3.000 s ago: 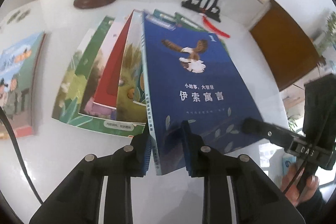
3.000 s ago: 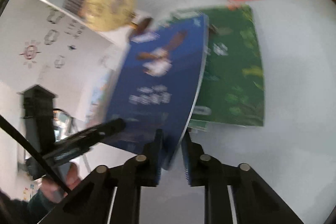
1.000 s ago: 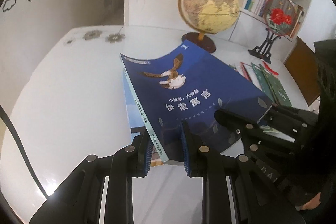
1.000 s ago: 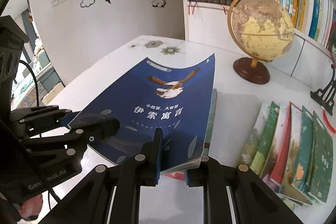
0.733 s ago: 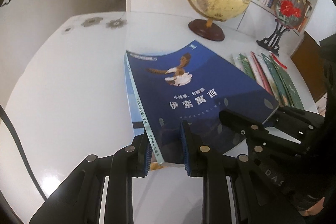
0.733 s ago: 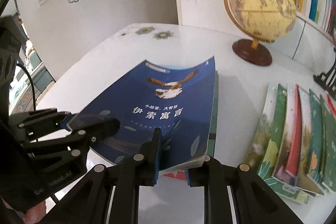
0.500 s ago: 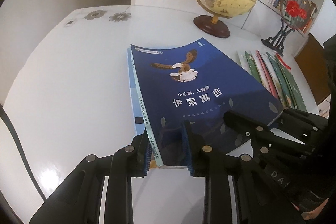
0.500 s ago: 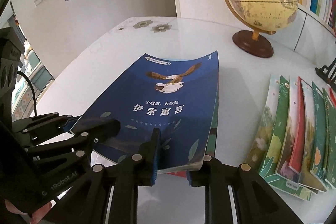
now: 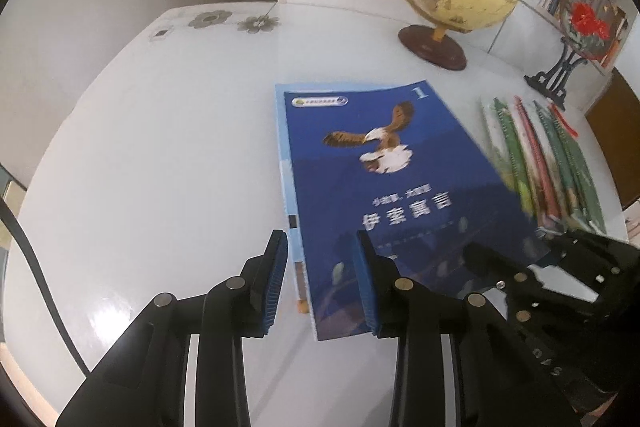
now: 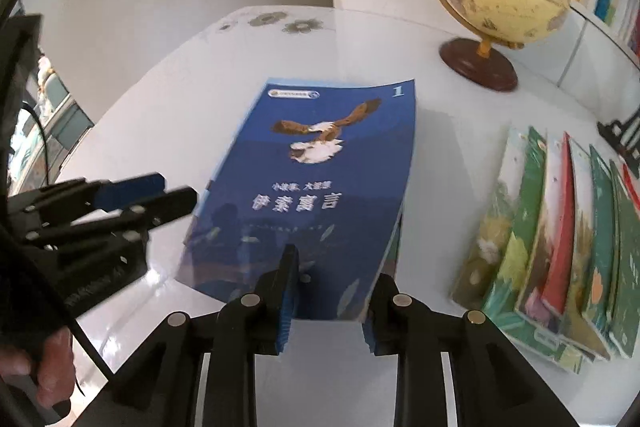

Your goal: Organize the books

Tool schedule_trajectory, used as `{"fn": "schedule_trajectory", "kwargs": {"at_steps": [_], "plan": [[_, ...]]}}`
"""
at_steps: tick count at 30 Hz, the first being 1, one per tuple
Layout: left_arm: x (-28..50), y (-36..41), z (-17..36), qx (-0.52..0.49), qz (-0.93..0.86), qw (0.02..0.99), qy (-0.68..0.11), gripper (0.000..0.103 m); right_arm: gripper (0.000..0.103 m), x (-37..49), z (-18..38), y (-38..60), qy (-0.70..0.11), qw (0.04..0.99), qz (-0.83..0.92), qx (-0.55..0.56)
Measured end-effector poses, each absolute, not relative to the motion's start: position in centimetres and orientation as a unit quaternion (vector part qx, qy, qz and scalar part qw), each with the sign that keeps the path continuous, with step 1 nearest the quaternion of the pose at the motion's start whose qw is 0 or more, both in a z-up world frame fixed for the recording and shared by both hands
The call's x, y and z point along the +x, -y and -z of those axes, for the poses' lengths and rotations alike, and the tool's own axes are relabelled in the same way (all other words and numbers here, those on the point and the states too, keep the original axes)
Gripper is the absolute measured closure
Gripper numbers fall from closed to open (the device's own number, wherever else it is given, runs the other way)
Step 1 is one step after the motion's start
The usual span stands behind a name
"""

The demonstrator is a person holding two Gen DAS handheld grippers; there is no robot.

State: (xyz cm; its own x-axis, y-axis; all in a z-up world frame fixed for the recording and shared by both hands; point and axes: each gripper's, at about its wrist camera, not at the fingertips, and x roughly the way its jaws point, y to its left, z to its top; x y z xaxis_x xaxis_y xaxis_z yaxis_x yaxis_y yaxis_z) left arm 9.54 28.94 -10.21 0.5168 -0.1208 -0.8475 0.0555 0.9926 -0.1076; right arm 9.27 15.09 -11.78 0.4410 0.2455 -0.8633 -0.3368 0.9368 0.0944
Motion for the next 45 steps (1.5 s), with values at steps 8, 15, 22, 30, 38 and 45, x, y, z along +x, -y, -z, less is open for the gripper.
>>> {"fn": "schedule_trajectory", "kwargs": {"at_steps": [8, 15, 22, 30, 38, 45], "plan": [[8.7, -26.5, 7.2, -0.027, 0.077, 0.883, -0.462, 0.072, 0.077, 8.6, 10.7, -13.7, -0.497, 0.853, -0.152, -0.043], [8.2, -27.9, 6.8, -0.019, 0.062, 0.884, -0.463, 0.073, 0.077, 8.5, 12.1, -14.5, -0.510, 0.844, -0.159, -0.035], [7.4, -26.8, 6.4, -0.014, 0.075, 0.884, -0.462, 0.073, 0.075, 7.0, 11.5, -15.0, -0.471, 0.868, -0.073, -0.141], [6.3, -21.9, 2.3, -0.017, 0.125, 0.892, -0.433, 0.073, 0.075, 4.3, 6.4, -8.8, -0.451, 0.888, -0.025, -0.087], [4.9, -14.4, -0.4, 0.009, 0.177, 0.890, -0.420, 0.073, 0.072, 1.1, 0.9, -2.0, -0.429, 0.901, 0.041, -0.045], [3.5, -8.9, -1.6, 0.023, 0.195, 0.888, -0.415, 0.073, 0.067, -0.3, -1.2, 2.7, -0.419, 0.905, 0.061, -0.040]]}}
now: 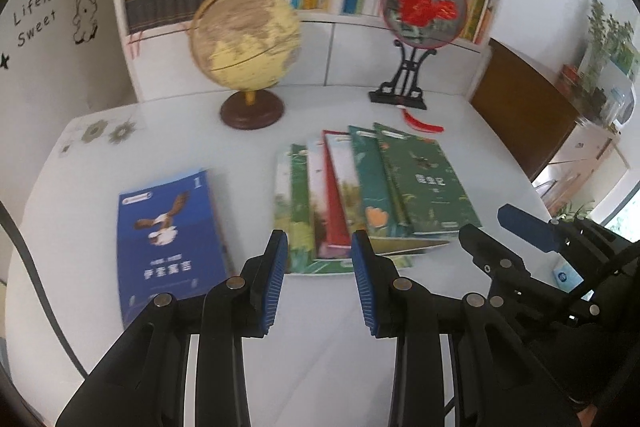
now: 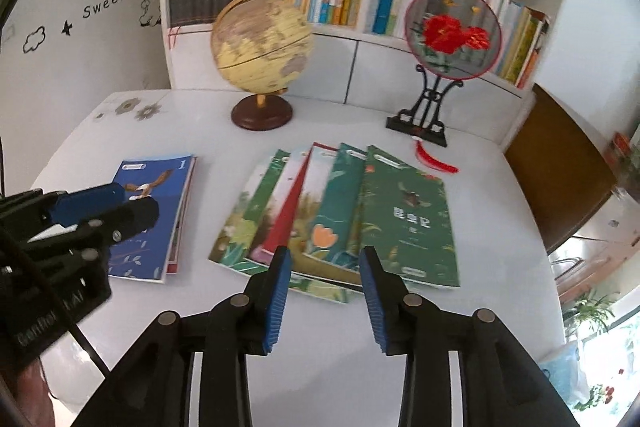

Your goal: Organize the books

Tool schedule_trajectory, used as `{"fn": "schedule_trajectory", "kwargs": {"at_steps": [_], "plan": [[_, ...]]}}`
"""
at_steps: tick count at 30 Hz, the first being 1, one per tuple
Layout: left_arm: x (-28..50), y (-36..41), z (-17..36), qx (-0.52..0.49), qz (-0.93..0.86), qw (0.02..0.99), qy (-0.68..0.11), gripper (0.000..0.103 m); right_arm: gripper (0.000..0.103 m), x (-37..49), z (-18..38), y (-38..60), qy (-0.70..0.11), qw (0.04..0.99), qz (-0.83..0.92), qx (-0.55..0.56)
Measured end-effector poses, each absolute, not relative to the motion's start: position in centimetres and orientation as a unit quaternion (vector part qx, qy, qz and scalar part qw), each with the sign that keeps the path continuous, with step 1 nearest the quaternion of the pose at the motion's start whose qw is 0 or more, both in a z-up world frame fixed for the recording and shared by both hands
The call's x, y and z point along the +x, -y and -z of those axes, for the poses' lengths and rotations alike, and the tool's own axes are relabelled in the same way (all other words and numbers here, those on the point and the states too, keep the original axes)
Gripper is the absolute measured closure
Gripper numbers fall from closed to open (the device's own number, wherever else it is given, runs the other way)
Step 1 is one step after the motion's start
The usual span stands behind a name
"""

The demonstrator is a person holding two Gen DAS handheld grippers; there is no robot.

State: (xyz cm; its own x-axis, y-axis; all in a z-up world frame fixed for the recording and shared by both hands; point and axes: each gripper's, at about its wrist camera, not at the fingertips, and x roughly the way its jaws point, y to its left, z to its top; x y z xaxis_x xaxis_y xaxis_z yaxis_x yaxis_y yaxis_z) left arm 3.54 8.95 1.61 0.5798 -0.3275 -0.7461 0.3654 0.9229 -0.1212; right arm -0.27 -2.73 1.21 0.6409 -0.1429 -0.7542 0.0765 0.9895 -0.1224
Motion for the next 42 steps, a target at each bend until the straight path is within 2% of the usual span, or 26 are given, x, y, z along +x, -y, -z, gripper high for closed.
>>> {"fn": "schedule_trajectory", "kwargs": {"at_steps": [6, 18, 24, 38, 42], "plan": [[3.3, -5.7, -2.8, 0.015, 0.201, 0.889, -0.412, 0.073, 0.057, -0.8, -2.5, 6.3, -0.409, 0.910, 0.065, -0.039], [3.3, -0.3, -6.2, -0.011, 0.205, 0.897, -0.392, 0.073, 0.054, -0.6, -5.9, 12.3, -0.390, 0.918, 0.060, -0.034], [2.6, 2.4, -7.4, 0.031, 0.172, 0.916, -0.361, 0.073, 0.052, -0.4, -6.8, 14.7, -0.385, 0.921, 0.058, -0.022], [4.4, 6.6, -3.9, 0.044, 0.172, 0.896, -0.406, 0.071, 0.051, 1.5, -3.3, 19.8, -0.420, 0.906, 0.046, 0.023], [5.7, 7.1, -1.8, 0.029, 0.194, 0.883, -0.427, 0.063, 0.051, 2.1, -1.9, 21.0, -0.429, 0.902, 0.047, 0.021]]}}
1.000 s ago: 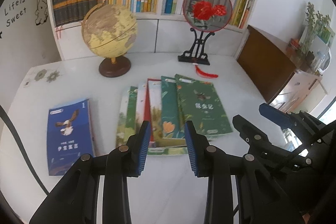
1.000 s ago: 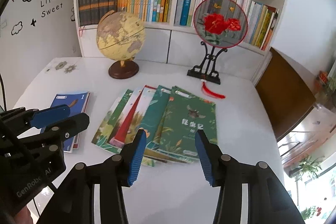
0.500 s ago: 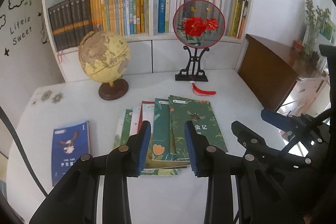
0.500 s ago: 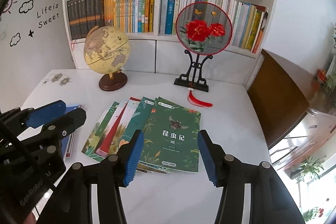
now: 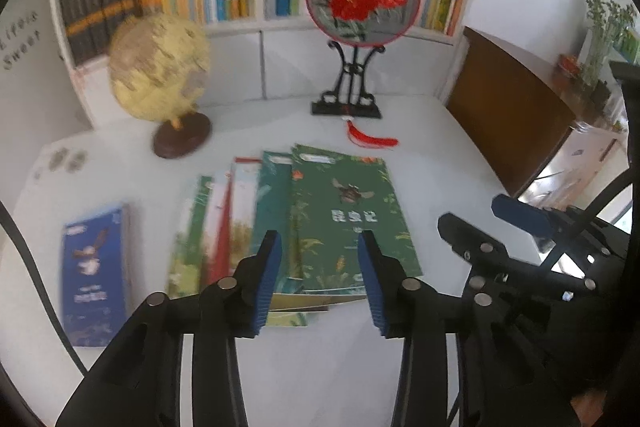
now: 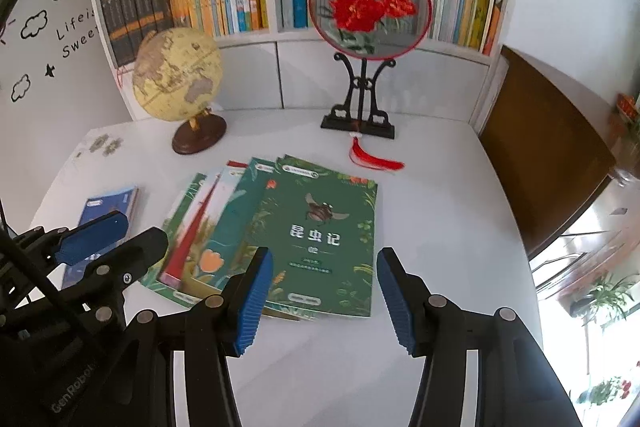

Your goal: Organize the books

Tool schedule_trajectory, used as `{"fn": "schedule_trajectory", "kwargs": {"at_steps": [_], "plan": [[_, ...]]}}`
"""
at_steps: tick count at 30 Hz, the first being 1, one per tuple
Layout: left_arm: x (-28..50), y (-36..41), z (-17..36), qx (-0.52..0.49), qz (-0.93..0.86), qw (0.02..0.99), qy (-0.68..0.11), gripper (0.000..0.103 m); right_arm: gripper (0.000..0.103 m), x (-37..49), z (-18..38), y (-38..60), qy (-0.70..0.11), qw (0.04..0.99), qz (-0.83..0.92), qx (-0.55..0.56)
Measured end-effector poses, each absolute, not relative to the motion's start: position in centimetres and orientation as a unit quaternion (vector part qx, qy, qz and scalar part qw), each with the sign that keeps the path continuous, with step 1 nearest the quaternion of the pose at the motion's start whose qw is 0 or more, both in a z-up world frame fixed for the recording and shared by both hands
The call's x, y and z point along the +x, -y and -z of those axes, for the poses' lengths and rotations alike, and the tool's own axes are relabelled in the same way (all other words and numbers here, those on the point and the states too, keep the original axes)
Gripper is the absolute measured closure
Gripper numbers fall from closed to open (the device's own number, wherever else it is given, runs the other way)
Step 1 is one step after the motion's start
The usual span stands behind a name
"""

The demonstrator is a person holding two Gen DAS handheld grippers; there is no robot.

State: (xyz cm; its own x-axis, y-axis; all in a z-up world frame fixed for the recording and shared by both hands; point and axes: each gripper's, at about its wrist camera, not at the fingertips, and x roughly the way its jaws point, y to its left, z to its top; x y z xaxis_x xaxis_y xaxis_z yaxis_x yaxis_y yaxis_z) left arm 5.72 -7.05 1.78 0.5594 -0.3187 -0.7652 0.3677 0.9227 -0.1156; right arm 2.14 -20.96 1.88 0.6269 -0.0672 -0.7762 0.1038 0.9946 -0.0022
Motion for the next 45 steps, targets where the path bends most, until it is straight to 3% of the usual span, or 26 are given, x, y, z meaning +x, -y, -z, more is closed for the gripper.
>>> {"fn": "schedule_trajectory", "kwargs": {"at_steps": [8, 15, 18, 21, 24, 37, 45], "plan": [[11.5, 6.6, 6.0, -0.031, 0.214, 0.830, -0.514, 0.061, 0.048, 4.6, 4.9, 26.5, -0.464, 0.880, 0.033, 0.097], [14.3, 8.5, 10.2, -0.027, 0.215, 0.817, -0.535, 0.061, 0.048, 7.1, 11.5, 29.8, -0.490, 0.852, 0.009, 0.184], [14.5, 9.1, 11.4, -0.026, 0.218, 0.812, -0.541, 0.061, 0.048, 8.1, 12.7, 29.8, -0.494, 0.853, 0.014, 0.169], [14.4, 9.5, 12.0, -0.025, 0.227, 0.811, -0.539, 0.061, 0.061, 9.1, 13.6, 29.8, -0.495, 0.852, 0.004, 0.169], [14.2, 9.9, 12.1, -0.018, 0.230, 0.812, -0.536, 0.061, 0.064, 10.0, 14.5, 29.5, -0.502, 0.849, 0.001, 0.163], [14.2, 9.6, 12.1, -0.023, 0.237, 0.813, -0.531, 0.061, 0.064, 10.7, 16.2, 30.2, -0.517, 0.836, -0.004, 0.185], [13.6, 9.1, 11.8, -0.021, 0.235, 0.815, -0.530, 0.061, 0.063, 10.4, 15.2, 28.6, -0.518, 0.844, 0.003, 0.138]]}}
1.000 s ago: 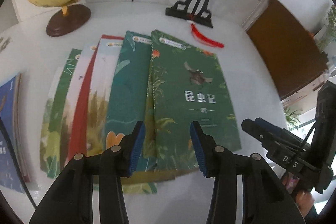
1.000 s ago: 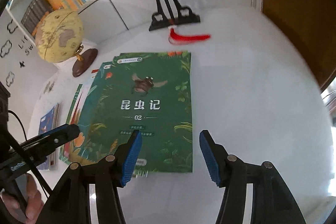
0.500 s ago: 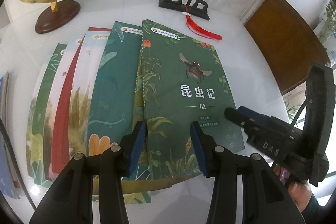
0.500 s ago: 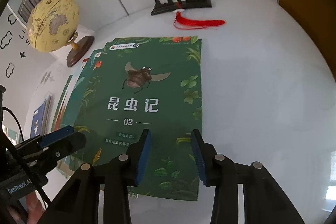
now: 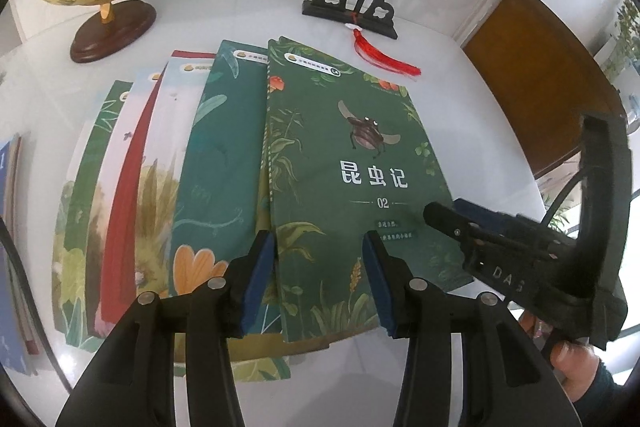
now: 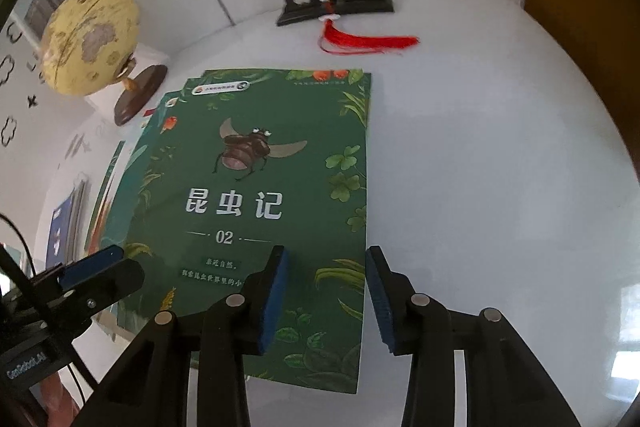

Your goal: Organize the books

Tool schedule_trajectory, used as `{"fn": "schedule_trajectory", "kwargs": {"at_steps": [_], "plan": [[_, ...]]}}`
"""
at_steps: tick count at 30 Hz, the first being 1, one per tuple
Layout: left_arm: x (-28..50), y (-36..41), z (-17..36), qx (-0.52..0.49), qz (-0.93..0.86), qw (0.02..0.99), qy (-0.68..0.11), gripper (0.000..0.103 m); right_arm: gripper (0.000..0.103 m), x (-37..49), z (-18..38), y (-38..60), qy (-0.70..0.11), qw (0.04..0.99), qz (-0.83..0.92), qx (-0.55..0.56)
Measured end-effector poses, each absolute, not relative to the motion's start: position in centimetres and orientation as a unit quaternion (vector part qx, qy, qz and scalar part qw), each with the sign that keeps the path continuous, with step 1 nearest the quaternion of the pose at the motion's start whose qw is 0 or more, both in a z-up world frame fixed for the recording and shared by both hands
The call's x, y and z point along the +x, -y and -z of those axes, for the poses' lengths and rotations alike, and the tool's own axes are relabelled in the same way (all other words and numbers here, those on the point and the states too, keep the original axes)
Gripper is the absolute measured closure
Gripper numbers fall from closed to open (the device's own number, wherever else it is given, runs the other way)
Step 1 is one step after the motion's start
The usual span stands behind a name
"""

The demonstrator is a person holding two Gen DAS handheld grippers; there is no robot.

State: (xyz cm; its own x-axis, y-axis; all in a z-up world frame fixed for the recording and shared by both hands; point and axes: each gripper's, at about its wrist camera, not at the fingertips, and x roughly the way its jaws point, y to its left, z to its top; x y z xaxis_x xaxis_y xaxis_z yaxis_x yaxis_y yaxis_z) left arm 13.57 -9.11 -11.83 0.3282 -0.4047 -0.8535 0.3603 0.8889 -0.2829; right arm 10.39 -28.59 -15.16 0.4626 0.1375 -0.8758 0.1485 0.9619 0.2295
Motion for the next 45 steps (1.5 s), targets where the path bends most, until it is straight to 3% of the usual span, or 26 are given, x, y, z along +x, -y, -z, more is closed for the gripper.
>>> {"fn": "schedule_trajectory", "kwargs": {"at_steps": [6, 14, 25, 33, 38, 45], "plan": [[11.6, 8.0, 11.4, 0.012, 0.213, 0.824, -0.525, 0.061, 0.063, 9.4, 14.3, 25.0, -0.517, 0.855, -0.001, 0.045], [8.5, 3.4, 11.6, -0.010, 0.190, 0.821, -0.538, 0.061, 0.063, 6.9, 14.2, 22.3, -0.528, 0.845, -0.056, 0.064], [9.7, 1.6, 13.3, -0.068, 0.169, 0.808, -0.561, 0.061, 0.063, 4.3, 17.0, 25.4, -0.557, 0.792, -0.111, 0.225], [9.5, 2.8, 12.8, -0.055, 0.174, 0.813, -0.553, 0.061, 0.062, 4.6, 17.2, 24.6, -0.552, 0.785, -0.133, 0.247], [8.8, 2.6, 11.3, -0.054, 0.215, 0.811, -0.542, 0.061, 0.062, 3.8, 14.7, 24.2, -0.525, 0.809, -0.153, 0.214], [9.5, 2.1, 10.3, -0.098, 0.245, 0.804, -0.532, 0.061, 0.062, 4.0, 12.9, 26.0, -0.459, 0.797, -0.246, 0.304]]}}
